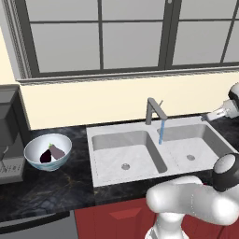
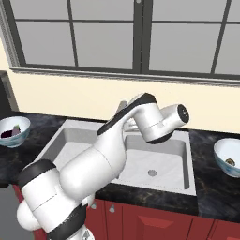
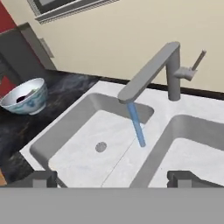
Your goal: Pick the eggplants from the sink and place them in one bowl. Place the mushroom in the other bowl. Then turn off the sink faucet.
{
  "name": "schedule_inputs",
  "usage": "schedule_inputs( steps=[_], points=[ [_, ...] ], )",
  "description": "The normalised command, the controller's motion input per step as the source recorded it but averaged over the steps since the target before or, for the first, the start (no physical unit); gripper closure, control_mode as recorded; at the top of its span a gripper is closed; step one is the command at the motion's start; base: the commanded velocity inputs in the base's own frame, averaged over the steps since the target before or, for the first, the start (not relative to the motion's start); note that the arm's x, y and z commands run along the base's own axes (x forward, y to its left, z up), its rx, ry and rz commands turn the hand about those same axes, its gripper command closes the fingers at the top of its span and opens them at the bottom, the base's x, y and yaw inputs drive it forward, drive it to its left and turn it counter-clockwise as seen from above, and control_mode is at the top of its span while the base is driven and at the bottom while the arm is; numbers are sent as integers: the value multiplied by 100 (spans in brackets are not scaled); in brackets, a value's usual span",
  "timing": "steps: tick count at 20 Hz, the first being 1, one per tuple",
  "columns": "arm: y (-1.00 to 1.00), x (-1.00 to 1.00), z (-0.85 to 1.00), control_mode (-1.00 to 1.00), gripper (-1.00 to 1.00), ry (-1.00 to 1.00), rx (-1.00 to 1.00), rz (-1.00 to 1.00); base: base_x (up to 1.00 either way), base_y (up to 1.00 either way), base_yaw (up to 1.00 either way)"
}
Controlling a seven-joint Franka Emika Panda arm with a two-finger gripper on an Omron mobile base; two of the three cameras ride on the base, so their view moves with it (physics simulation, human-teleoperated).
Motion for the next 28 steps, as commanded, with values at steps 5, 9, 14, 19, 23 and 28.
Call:
schedule_inputs(
  steps=[5, 9, 14, 19, 23, 28],
  points=[
    [2, 22, -26, -100, -100, -17, 8, 37, 0, 0, 0],
    [2, 12, -28, -100, -100, -25, 10, 36, 0, 0, 0],
    [1, 0, -15, -100, -100, -33, 10, 31, 0, 0, 0],
    [17, 0, 0, -100, -100, -30, 7, 10, 0, 0, 0],
    [46, 4, 0, -100, -100, -11, 0, -4, 0, 0, 0],
    [75, 9, -6, -100, -100, 0, 0, -26, 0, 0, 0]
  ],
)
